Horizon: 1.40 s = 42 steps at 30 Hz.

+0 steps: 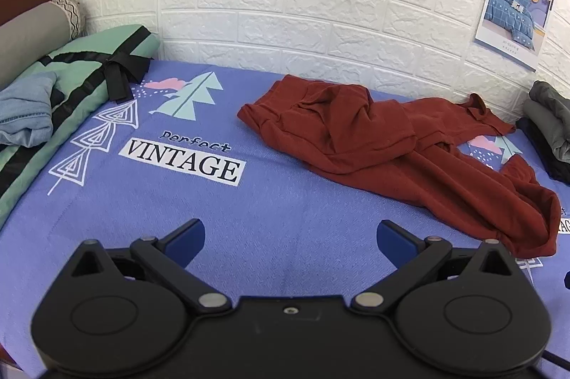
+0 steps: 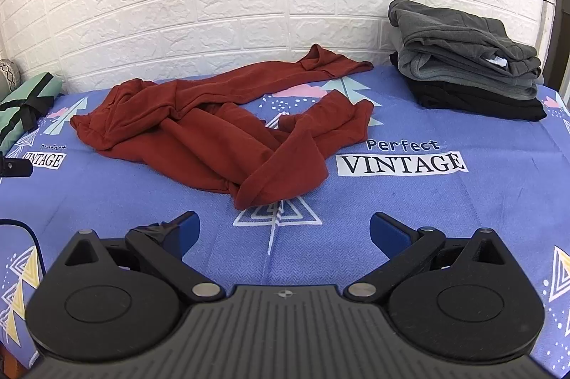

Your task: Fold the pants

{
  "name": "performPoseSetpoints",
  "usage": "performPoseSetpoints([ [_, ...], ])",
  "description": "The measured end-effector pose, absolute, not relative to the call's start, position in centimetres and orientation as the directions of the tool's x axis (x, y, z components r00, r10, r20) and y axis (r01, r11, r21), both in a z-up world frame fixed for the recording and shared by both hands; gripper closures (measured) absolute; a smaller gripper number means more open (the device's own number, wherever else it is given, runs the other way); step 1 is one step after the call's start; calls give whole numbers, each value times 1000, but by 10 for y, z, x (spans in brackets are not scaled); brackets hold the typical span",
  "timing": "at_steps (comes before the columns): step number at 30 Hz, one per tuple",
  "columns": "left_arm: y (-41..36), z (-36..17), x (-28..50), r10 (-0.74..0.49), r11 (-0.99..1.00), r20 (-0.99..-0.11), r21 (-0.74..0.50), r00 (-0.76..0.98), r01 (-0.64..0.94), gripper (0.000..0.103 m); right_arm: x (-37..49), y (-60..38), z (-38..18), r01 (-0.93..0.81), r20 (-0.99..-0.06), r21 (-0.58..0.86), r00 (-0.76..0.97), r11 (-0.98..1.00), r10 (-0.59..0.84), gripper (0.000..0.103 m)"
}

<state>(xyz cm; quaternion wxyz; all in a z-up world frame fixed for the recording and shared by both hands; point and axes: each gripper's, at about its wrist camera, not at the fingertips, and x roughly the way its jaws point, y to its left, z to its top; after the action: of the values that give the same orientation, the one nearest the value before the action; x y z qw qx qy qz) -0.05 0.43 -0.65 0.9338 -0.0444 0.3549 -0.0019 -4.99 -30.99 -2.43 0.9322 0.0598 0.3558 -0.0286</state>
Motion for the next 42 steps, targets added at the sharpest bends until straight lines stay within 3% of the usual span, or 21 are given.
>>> performPoseSetpoints([
  [42, 11, -19, 8, -50, 993, -693, -112, 719, -38, 0, -43, -307, -32, 85, -687, 90, 727, 992, 0, 0],
])
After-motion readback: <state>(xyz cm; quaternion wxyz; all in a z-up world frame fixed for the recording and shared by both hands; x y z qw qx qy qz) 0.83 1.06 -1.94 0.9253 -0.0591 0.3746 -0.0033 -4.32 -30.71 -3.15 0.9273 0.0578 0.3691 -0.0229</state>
